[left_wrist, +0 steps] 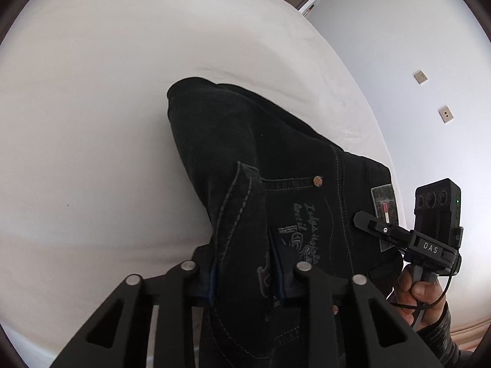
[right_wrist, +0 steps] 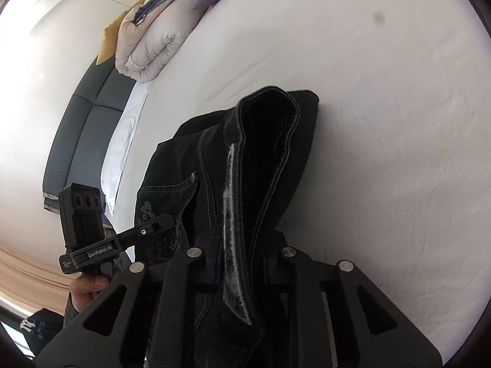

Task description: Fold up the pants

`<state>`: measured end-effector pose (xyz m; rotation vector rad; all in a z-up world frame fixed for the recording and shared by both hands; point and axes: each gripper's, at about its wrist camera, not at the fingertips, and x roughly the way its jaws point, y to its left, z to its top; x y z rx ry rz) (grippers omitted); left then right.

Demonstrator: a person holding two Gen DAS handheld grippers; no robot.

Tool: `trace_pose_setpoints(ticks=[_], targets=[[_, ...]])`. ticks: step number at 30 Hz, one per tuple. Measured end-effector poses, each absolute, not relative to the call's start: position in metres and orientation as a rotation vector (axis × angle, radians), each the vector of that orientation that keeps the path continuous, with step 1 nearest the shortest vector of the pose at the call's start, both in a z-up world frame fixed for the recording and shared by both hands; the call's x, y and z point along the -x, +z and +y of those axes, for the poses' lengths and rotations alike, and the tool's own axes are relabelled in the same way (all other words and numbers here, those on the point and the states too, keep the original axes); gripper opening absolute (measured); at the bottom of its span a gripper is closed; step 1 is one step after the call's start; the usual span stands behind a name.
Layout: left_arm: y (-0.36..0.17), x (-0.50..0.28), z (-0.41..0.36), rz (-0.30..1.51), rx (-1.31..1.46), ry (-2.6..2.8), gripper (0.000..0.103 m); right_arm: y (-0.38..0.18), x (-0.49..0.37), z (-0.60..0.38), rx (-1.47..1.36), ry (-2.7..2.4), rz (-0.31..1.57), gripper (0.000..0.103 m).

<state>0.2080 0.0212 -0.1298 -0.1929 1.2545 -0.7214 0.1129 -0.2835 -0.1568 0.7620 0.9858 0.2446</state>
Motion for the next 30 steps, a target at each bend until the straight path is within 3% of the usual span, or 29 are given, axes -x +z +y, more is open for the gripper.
trace_pose_setpoints(ticks=[11,18,21,25,28,30], targets=[[-0.066,-0.239,-0.035,1.106,0.126,-0.8,0.019,-0.097,-0.136,-0.33,-0.724,0.271,0.849,0.015],[-0.097,-0.284,-0.085,1.148,0.119,-0.818,0.022,-0.123,-0.177,-0.411,-0.787,0.236,0.88,0.016],[-0.118,-0.29,-0.098,1.174,0.079,-0.787,0.033,-0.151,-0.183,-0.432,-0.784,0.191,0.951,0.019],[-0.132,-0.293,-0.094,1.176,0.1,-0.753,0.058,-0.166,-0.175,-0.445,-0.833,0.192,0.945,0.025],[-0.136,-0.29,-0.085,1.164,0.143,-0.758,0.065,-0.165,-0.165,-0.45,-0.83,0.171,0.927,0.03],[-0.133,-0.285,-0.089,1.151,0.118,-0.747,0.069,-0.164,-0.154,-0.451,-0.826,0.146,0.918,0.041]])
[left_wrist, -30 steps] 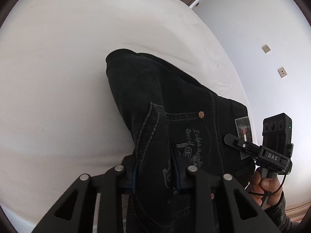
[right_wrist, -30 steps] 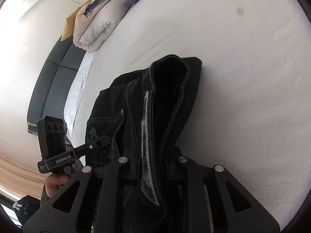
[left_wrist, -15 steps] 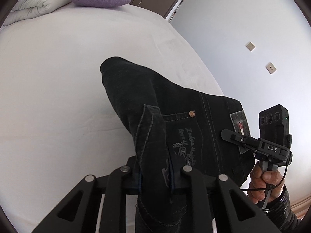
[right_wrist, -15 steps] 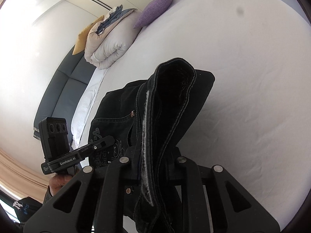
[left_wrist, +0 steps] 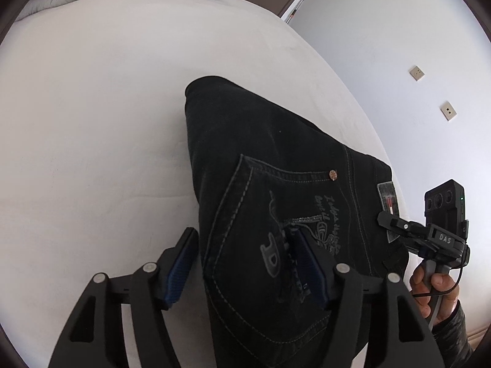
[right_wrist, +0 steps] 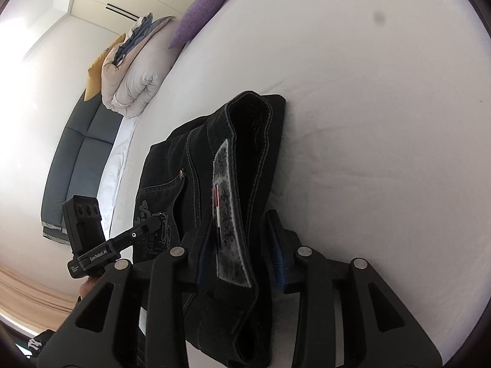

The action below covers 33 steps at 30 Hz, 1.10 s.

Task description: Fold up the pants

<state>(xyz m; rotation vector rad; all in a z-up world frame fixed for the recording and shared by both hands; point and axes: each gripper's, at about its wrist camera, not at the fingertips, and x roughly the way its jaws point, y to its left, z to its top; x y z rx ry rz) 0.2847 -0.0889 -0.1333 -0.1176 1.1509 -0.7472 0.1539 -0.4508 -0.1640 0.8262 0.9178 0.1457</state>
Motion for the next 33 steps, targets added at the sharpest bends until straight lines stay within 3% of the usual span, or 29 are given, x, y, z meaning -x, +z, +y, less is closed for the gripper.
trace_pose_setpoints(ticks=[6,8,10,11,15,16,18,20,24,33], targets=[[-0.103,-0.249,-0.079,1.015,0.055,-0.684,0.081,-0.126,-0.106,-0.448,-0.725,0.016,0.829,0.046],[-0.076,-0.225,-0.072,0.885,0.02,-0.635,0.089,-0.106,-0.083,-0.439,-0.662,-0.032,0.775,0.046],[-0.048,-0.198,-0.065,0.726,-0.039,-0.583,0.103,-0.081,-0.058,-0.427,-0.585,-0.075,0.698,0.046],[-0.033,-0.185,-0.064,0.644,-0.066,-0.556,0.103,-0.069,-0.046,-0.421,-0.553,-0.096,0.653,0.047],[0.019,-0.133,-0.052,0.379,-0.145,-0.473,0.103,-0.014,0.002,-0.395,-0.447,-0.188,0.451,0.076],[0.029,-0.121,-0.053,0.325,-0.172,-0.433,0.103,-0.002,0.015,-0.39,-0.431,-0.206,0.386,0.078],[0.044,-0.098,-0.044,0.253,-0.219,-0.347,0.103,0.022,0.039,-0.381,-0.396,-0.248,0.262,0.091],[0.055,-0.081,-0.035,0.224,-0.235,-0.332,0.103,0.041,0.063,-0.37,-0.353,-0.3,0.147,0.102],[0.062,-0.064,-0.027,0.274,-0.204,-0.308,0.103,0.074,0.104,-0.342,-0.222,-0.444,-0.033,0.103],[0.032,-0.065,-0.012,0.49,-0.103,-0.226,0.103,0.073,0.117,-0.306,-0.173,-0.469,0.17,0.103]])
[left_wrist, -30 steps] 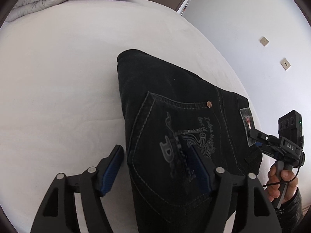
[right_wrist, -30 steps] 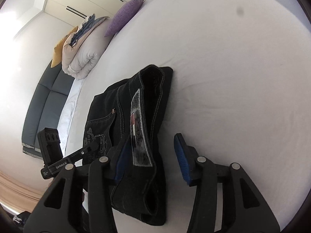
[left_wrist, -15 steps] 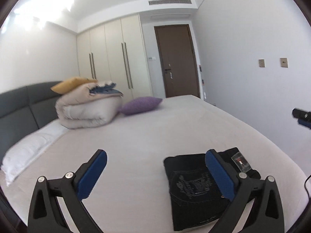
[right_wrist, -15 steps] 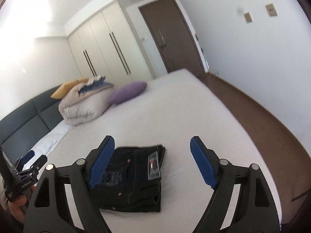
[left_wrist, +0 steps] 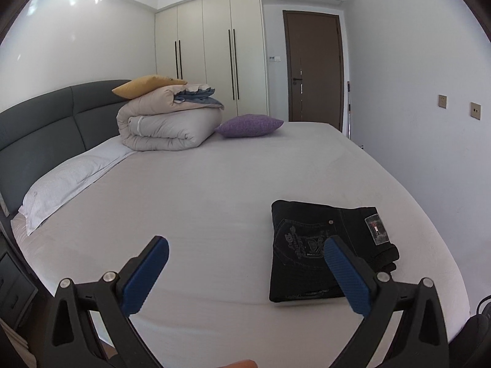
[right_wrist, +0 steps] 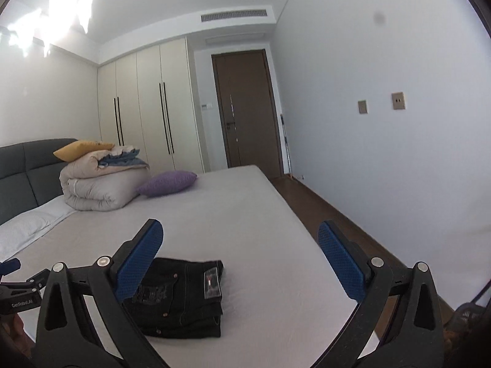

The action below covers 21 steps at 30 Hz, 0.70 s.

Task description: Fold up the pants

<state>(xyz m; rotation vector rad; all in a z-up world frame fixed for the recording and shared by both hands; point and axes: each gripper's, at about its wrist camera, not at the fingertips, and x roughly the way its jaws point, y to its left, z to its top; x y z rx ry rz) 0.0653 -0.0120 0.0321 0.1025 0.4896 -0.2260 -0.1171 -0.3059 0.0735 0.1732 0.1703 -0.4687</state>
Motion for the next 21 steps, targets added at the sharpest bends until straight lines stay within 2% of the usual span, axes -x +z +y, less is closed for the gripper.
trace_pose_setpoints(ticks=[7,21], targets=[[0.026,-0.048,-0.004,0.531,-0.09,-0.227,0.103,0.04,0.121,-0.286,-0.239,-0.471,0.338,0.103],[0.01,-0.016,0.004,0.608,-0.053,-0.255,0.103,0.023,0.129,-0.23,-0.198,-0.398,0.467,0.103]])
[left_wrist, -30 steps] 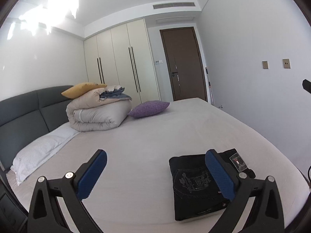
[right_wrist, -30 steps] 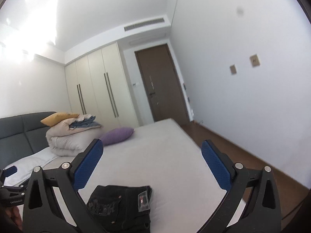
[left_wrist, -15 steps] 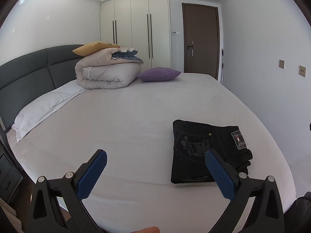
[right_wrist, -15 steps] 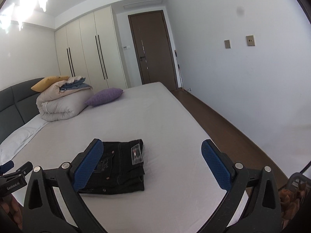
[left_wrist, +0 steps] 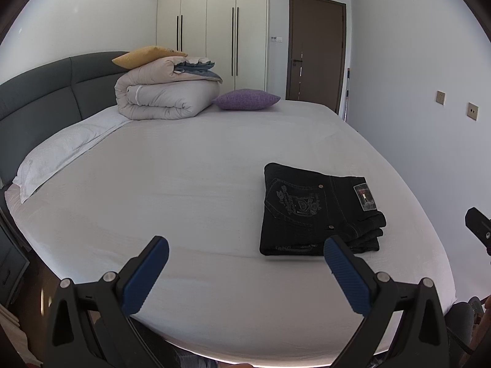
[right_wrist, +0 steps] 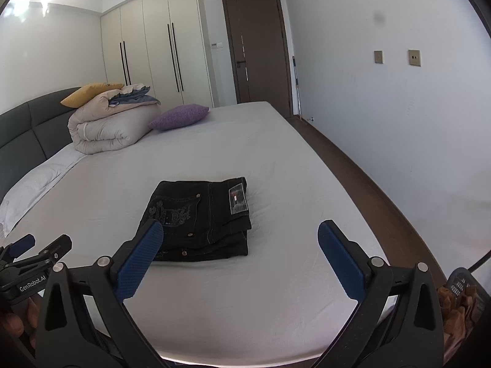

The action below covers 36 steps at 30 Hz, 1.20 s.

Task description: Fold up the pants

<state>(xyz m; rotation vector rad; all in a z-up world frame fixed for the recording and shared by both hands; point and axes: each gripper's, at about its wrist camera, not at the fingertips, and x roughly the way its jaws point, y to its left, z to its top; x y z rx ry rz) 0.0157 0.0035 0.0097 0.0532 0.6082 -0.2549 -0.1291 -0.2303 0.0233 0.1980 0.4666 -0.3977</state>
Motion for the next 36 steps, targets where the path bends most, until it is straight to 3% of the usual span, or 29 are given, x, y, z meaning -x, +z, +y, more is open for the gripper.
trace_pose_setpoints(ticks=[36], targets=[[-0.02,-0.023,0.002,0.682,-0.068,-0.259,0.103,-0.022,0.106,-0.23,-0.155,-0.33,0.629,0.103]])
